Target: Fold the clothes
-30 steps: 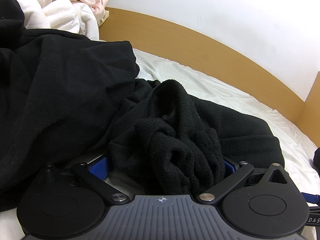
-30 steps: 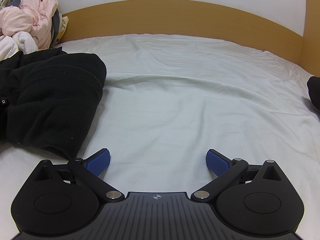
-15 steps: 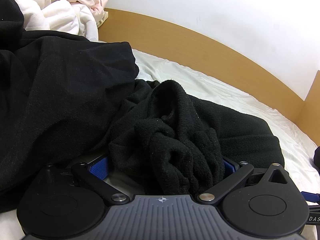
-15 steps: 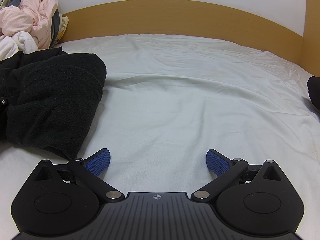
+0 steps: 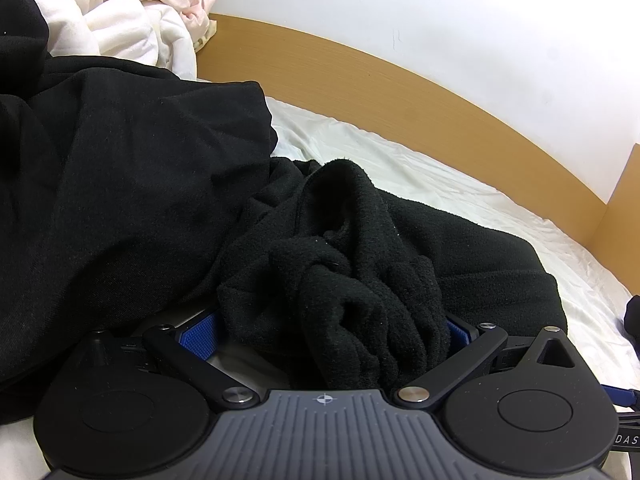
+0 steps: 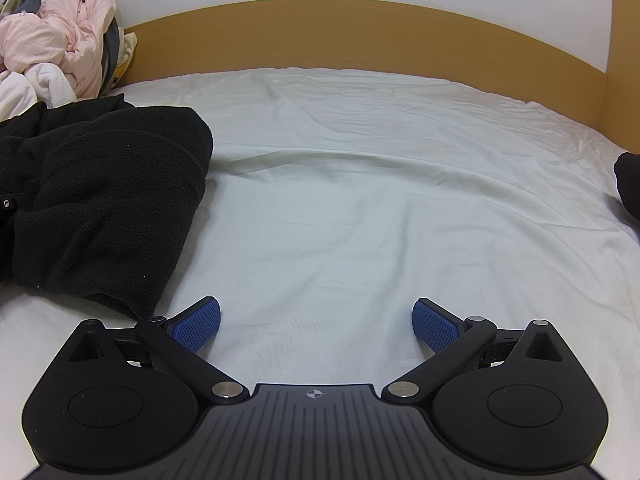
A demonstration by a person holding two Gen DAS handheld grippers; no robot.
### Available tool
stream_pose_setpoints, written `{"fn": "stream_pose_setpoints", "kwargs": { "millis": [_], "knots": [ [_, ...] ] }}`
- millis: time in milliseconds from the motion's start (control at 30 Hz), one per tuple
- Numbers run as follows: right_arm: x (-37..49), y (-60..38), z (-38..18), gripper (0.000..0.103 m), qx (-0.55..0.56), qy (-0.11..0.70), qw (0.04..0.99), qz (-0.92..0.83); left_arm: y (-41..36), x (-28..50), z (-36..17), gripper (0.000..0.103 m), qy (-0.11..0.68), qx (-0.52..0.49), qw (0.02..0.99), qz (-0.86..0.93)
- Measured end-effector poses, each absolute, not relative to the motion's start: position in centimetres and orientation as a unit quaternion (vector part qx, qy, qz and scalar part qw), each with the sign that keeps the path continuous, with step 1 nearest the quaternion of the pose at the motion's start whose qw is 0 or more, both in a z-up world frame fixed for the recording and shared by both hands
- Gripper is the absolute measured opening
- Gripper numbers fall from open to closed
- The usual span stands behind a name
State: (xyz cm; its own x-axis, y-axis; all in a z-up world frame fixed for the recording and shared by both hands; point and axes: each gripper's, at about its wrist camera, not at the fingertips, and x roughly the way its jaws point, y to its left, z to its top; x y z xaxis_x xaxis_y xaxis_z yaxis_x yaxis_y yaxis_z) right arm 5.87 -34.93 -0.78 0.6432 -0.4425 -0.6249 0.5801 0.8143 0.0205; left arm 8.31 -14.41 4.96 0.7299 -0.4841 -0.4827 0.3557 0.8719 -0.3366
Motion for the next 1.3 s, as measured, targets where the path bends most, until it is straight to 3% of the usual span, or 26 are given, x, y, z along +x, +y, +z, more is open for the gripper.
{"fn": "stream_pose_setpoints", "kwargs": {
  "millis": [1300],
  "knots": [
    [5.9, -35.0, -0.7, 0.103, 0.111, 0.313, 0.899, -0.284, -11.8, 10.3, 3.3, 0.103, 0.293, -0.119, 0.92, -0.232]
  ]
}}
